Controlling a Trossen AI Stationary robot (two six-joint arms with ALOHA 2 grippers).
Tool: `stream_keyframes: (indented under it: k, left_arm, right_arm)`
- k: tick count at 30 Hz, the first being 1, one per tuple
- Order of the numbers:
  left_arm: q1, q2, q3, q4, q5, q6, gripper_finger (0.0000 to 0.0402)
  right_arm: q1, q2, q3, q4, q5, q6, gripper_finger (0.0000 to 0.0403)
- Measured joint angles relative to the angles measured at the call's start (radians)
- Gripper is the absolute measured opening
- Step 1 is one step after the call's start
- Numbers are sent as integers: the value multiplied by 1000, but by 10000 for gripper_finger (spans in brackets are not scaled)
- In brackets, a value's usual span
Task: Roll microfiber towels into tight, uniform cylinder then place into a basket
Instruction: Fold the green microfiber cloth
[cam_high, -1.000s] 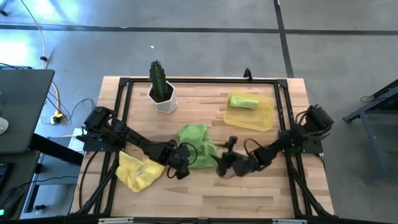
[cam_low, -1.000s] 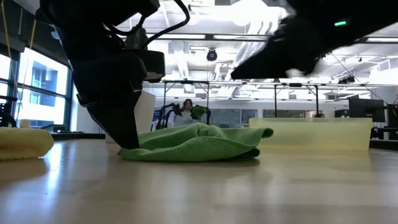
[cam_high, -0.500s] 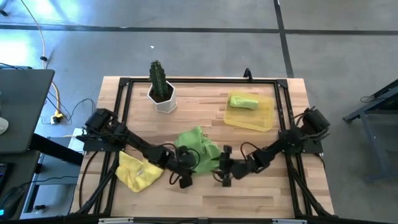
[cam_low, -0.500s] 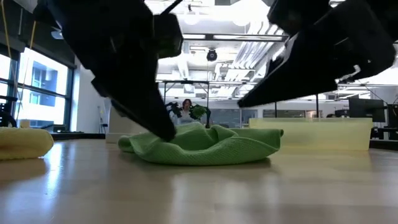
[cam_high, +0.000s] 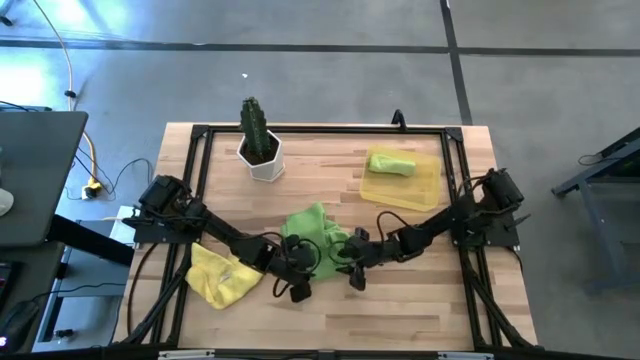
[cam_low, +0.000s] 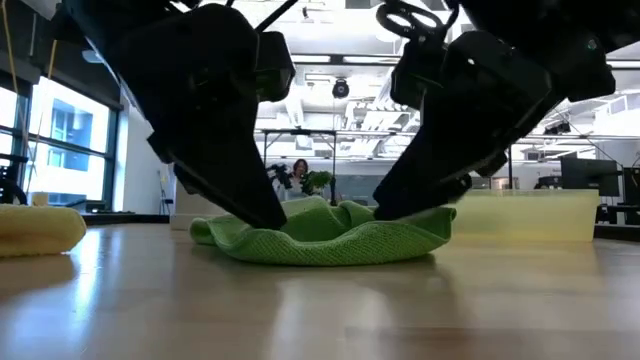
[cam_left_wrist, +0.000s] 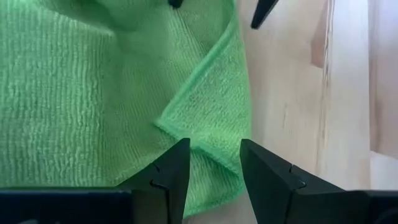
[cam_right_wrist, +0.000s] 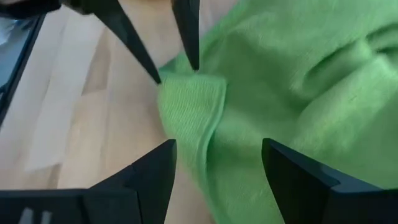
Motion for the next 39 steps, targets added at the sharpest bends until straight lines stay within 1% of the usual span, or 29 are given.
stream_keyframes:
  k: [5, 8, 12, 16, 20, 23, 26, 28, 30, 32, 34, 37, 39]
  left_arm:
    - [-5, -1, 0, 10, 1, -12, 130]
    - [-4, 12, 1, 13, 4, -51, 130]
    - [-5, 38, 1, 58, 8, -54, 130]
    - [-5, 48, 1, 137, 8, -52, 130]
    - [-5, 48, 1, 255, 8, -35, 130]
    - [-4, 48, 2, 345, 8, 5, 130]
    - [-4, 48, 2, 394, 8, 79, 130]
    - [-4, 42, 2, 391, -4, 132, 130]
    - [-4, 38, 2, 384, -42, 184, 130]
    - [-2, 36, 2, 337, -91, 227, 130]
    - [4, 34, 1, 285, -126, 252, 130]
    - [15, 33, 2, 193, -155, 228, 130]
    - [23, 33, 2, 127, -156, 176, 130]
  right_arm:
    - [-3, 0, 0, -56, -64, 26, 227]
    - [-3, 0, 0, -142, -77, -4, 227]
    - [-16, -7, 6, -250, -76, -89, 227]
    - [-40, -21, 6, -328, -72, -242, 227]
    - [-66, -73, 0, -403, -40, -371, 227]
    - [-84, -132, -4, -474, 16, -439, 227]
    - [-90, -210, 13, -554, 58, -452, 227]
    - [-82, -249, 21, -587, 58, -414, 227]
    - [-65, -275, 25, -558, 32, -378, 227]
    - [-39, -276, 28, -463, 22, -377, 227]
    - [-17, -251, 22, -376, 45, -377, 227]
    - [-15, -188, 21, -290, 93, -359, 227]
    - [-31, -135, 33, -242, 92, -325, 227]
